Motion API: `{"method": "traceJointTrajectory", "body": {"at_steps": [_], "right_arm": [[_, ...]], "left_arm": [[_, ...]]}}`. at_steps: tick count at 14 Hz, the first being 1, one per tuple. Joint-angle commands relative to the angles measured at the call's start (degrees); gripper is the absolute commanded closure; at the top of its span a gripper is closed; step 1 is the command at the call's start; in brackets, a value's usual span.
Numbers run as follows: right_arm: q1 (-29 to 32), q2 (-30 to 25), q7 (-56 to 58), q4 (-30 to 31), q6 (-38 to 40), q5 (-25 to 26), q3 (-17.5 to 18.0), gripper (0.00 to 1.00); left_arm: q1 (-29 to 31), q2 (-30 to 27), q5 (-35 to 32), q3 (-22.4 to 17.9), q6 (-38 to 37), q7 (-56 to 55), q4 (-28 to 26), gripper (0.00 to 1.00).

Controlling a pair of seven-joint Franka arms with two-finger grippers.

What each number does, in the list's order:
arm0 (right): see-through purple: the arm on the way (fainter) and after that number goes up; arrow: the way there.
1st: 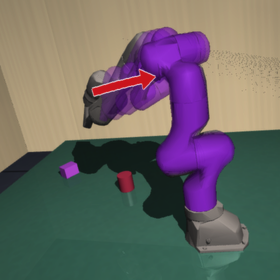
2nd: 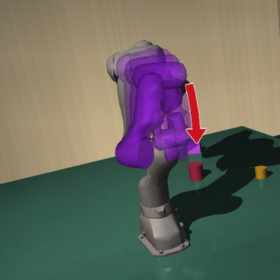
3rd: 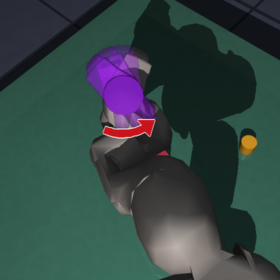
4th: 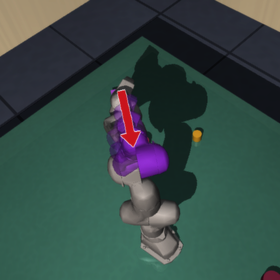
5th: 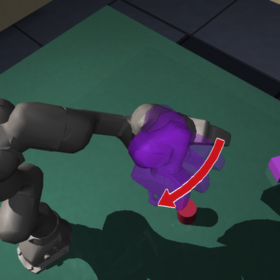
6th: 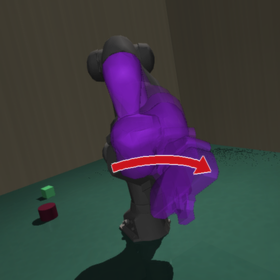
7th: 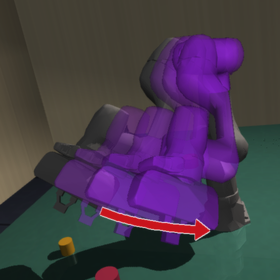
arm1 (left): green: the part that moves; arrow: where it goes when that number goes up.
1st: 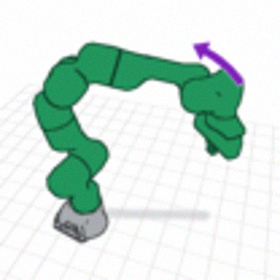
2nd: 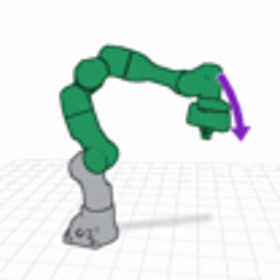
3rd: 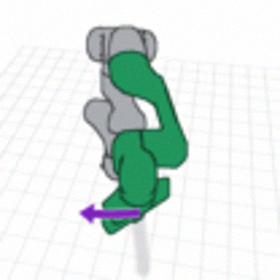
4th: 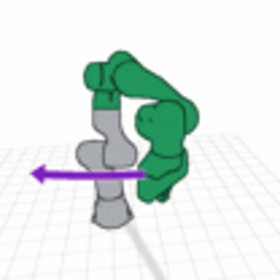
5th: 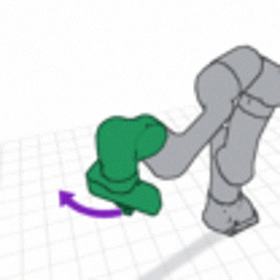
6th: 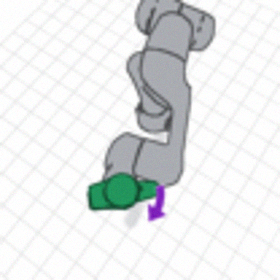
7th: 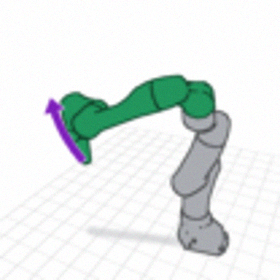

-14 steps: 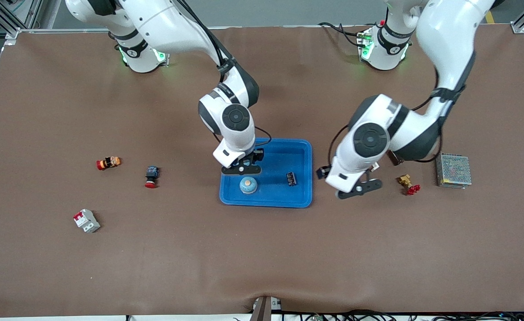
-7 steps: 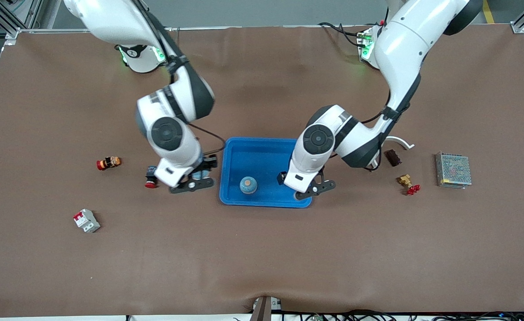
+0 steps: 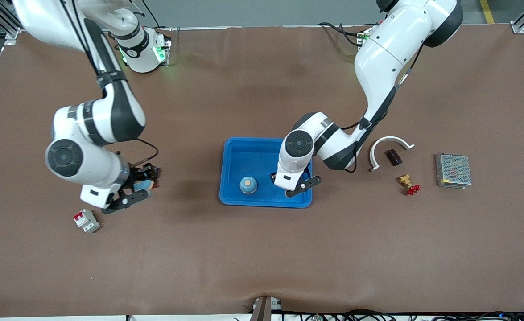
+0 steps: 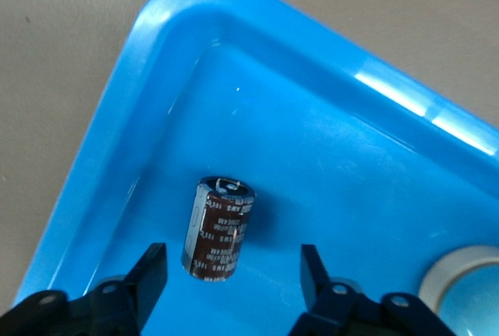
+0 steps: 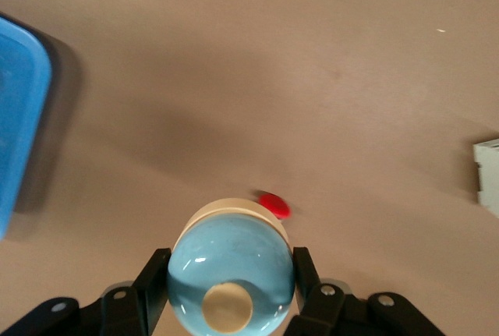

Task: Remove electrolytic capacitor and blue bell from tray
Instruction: 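Lift the capacitor with the left gripper while the right gripper carries the bell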

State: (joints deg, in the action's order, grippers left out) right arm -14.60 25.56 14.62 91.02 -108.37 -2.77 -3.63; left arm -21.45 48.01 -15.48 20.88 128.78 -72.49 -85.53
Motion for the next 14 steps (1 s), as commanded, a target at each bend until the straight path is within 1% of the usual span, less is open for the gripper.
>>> {"method": "traceJointTrajectory", "body": {"at_steps": [1,3,4,7,8,9,10,11,14], "right_arm": [[3.77,-0.25,7.06,0.47,-0.17,-0.57,1.17,0.43],[5.89,0.54,11.63,0.91,-2.0,-0.57,1.09,0.43],[6.68,0.89,13.83,1.26,-3.15,-0.57,1.08,0.43],[9.23,3.08,20.25,2.49,-7.19,-0.57,1.08,0.43],[9.67,3.53,21.66,3.19,-8.6,-0.57,1.08,0.43],[9.93,3.88,22.72,3.98,-10.09,-0.57,1.08,0.43],[10.28,4.75,24.3,4.25,-11.5,-0.57,1.08,0.43],[11.07,5.72,26.14,4.34,-12.82,-0.57,1.08,0.43],[12.66,8.62,30.89,4.34,-15.55,-0.57,1.17,0.43]], "left_arm": [[-0.87,0.5,-1.22,-1.01,-0.11,-1.25,1.6,0.31],[-0.78,0.59,-1.22,-1.01,-0.11,-0.81,1.6,0.35],[-0.78,0.59,-1.22,-1.01,-0.11,-0.81,1.6,0.42],[-0.7,0.68,-2.88,-1.1,-0.11,-0.72,1.42,0.71],[-0.78,0.68,-3.33,-1.1,-0.11,-0.72,1.25,0.72],[-0.78,0.59,-3.33,-1.02,-0.11,-0.37,1.25,0.8],[-0.7,0.33,-3.33,-1.1,-0.37,0.76,1.25,0.97],[-0.7,-0.19,-3.33,-1.02,-0.81,1.9,1.42,1.0],[-0.17,-3.44,-3.16,-1.01,-3.44,2.09,1.77,1.0]]}}
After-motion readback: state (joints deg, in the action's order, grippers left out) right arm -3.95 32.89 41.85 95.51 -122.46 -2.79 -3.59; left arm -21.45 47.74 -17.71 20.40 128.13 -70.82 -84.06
